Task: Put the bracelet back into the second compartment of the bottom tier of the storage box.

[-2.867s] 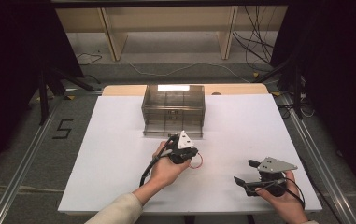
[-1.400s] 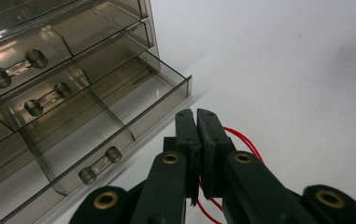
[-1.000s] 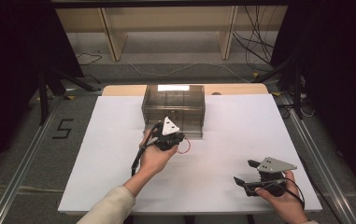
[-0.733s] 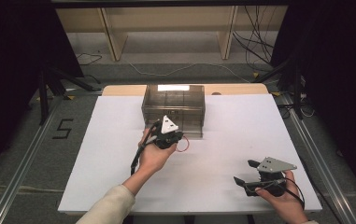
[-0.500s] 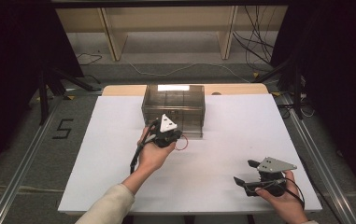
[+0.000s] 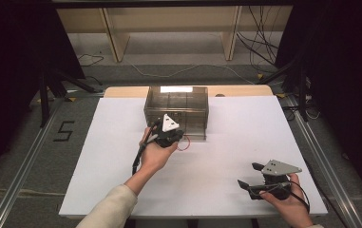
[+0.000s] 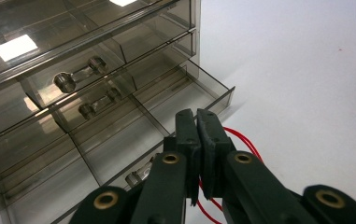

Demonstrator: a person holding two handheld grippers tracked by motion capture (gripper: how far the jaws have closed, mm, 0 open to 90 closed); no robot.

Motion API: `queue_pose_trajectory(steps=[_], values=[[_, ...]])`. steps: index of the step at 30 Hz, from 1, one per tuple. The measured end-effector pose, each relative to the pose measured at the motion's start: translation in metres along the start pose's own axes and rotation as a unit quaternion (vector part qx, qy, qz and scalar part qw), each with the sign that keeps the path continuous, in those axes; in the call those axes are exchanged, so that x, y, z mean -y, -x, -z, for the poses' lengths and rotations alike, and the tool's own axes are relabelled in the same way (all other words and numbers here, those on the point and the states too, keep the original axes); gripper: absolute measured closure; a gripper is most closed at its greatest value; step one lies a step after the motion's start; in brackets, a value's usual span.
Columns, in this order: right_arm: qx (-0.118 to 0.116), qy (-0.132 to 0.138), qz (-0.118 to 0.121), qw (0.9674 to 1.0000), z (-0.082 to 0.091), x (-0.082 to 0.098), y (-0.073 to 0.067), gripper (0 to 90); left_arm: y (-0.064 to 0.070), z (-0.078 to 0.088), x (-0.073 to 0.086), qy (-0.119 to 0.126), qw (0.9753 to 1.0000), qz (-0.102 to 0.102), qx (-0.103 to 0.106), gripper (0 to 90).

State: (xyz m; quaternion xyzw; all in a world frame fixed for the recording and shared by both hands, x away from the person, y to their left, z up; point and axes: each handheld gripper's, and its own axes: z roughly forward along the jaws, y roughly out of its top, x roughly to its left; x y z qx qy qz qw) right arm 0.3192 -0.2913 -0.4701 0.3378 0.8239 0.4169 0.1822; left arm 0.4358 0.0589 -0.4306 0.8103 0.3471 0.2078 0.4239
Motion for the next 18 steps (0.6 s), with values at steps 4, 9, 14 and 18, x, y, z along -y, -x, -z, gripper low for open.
queue_pose_trajectory(steps=[4, 9, 14, 18], values=[[0.0, 0.0, 0.0, 1.0, 0.0, 0.0, 0.0, 17.0, -0.0014, -0.001, -0.0012, 0.001, 1.0, 0.001, -0.003, 88.0], [0.0, 0.0, 0.0, 1.0, 0.0, 0.0, 0.0001, 17.0, -0.0038, -0.0022, -0.0027, 0.001, 1.0, 0.002, -0.006, 88.0], [0.0, 0.0, 0.0, 1.0, 0.0, 0.0001, 0.0003, 17.0, -0.0053, -0.0042, -0.0029, -0.001, 1.0, 0.003, -0.008, 88.0], [0.0, 0.0, 0.0, 1.0, 0.0001, 0.0001, 0.0003, 17.0, -0.0063, -0.005, -0.0038, -0.001, 0.9999, 0.003, -0.01, 88.0]])
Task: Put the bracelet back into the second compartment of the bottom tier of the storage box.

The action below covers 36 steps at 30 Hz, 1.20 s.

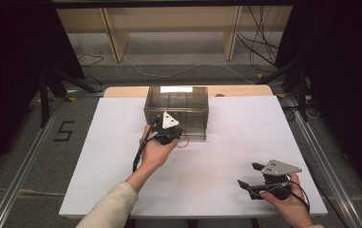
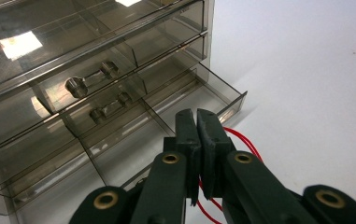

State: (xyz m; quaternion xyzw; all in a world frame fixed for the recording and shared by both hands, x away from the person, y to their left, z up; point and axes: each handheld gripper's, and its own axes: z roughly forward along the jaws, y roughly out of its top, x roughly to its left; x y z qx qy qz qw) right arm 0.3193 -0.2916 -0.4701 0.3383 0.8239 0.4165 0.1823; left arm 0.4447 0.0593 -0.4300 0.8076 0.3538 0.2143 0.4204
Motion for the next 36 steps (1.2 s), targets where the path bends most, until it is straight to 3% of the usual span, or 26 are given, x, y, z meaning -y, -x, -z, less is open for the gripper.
queue_pose_trajectory(steps=[36], values=[[-0.001, 0.0, 0.0, 1.0, -0.0005, 0.0004, -0.0001, 17.0, -0.0097, -0.01, -0.0024, -0.002, 0.9999, -0.001, -0.017, 88.0]])
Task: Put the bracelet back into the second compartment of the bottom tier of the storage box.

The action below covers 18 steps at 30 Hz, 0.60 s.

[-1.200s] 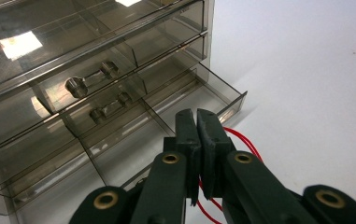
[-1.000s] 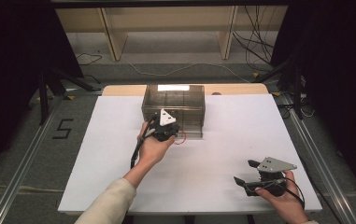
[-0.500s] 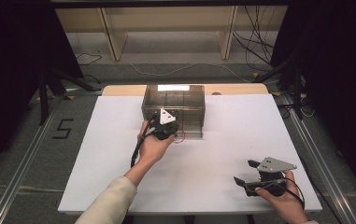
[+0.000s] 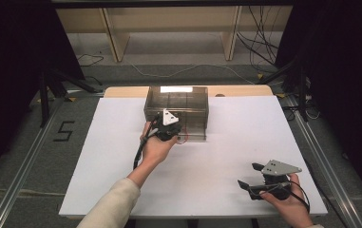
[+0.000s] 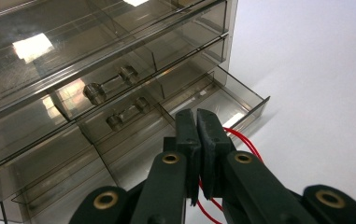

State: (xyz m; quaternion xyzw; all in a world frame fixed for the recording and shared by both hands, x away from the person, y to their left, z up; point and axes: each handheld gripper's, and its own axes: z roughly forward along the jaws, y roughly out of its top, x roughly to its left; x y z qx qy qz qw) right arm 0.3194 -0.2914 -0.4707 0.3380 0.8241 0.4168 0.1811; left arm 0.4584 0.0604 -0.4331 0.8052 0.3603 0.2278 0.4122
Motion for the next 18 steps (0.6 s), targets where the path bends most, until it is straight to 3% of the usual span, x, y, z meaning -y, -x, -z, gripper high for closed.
queue_pose_trajectory(steps=[18], values=[[0.0, -0.001, -0.001, 1.0, -0.0001, 0.0001, -0.0002, 17.0, -0.0067, -0.0043, -0.0003, 0.007, 0.9999, -0.003, -0.012, 88.0]])
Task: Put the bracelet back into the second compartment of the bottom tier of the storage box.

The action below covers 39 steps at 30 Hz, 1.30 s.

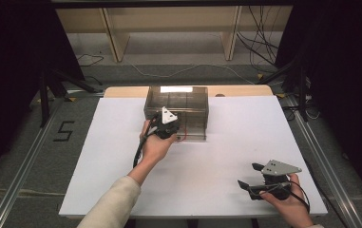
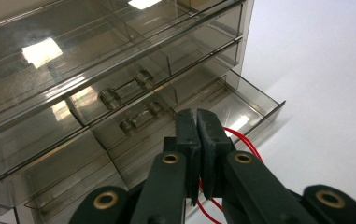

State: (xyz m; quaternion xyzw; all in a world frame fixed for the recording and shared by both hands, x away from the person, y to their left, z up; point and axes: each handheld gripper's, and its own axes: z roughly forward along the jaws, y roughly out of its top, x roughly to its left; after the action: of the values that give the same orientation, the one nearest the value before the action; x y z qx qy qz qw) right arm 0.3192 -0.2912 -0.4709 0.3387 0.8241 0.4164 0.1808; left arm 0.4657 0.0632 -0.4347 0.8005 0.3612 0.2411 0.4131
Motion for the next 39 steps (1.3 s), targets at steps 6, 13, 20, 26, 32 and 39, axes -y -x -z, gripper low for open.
queue_pose_trajectory(steps=[6, 13, 20, 26, 32, 39], values=[[0.0, 0.0, 0.0, 1.0, -0.0001, 0.0001, 0.0002, 17.0, -0.0009, -0.0019, -0.0002, 0.003, 1.0, -0.003, -0.004, 88.0], [0.001, -0.002, 0.001, 1.0, 0.0003, 0.0001, 0.0004, 17.0, -0.0034, -0.0032, -0.0004, 0.009, 0.9999, -0.006, -0.01, 87.9], [0.0, 0.0, 0.0, 1.0, 0.0, 0.0002, 0.0004, 17.0, -0.0043, -0.0048, -0.0007, 0.015, 0.9997, -0.013, -0.014, 88.0], [0.001, 0.0, 0.0, 1.0, 0.0, 0.0002, 0.0004, 17.0, -0.005, -0.0071, -0.0007, 0.017, 0.9995, -0.019, -0.019, 87.9], [0.001, -0.002, 0.001, 1.0, 0.0002, 0.0002, 0.0005, 17.0, -0.0058, -0.0094, -0.0006, 0.021, 0.9992, -0.024, -0.022, 88.0], [0.001, -0.001, 0.001, 1.0, 0.0001, 0.0002, 0.0005, 17.0, -0.0083, -0.0101, -0.0004, 0.021, 0.999, -0.031, -0.026, 88.0]])
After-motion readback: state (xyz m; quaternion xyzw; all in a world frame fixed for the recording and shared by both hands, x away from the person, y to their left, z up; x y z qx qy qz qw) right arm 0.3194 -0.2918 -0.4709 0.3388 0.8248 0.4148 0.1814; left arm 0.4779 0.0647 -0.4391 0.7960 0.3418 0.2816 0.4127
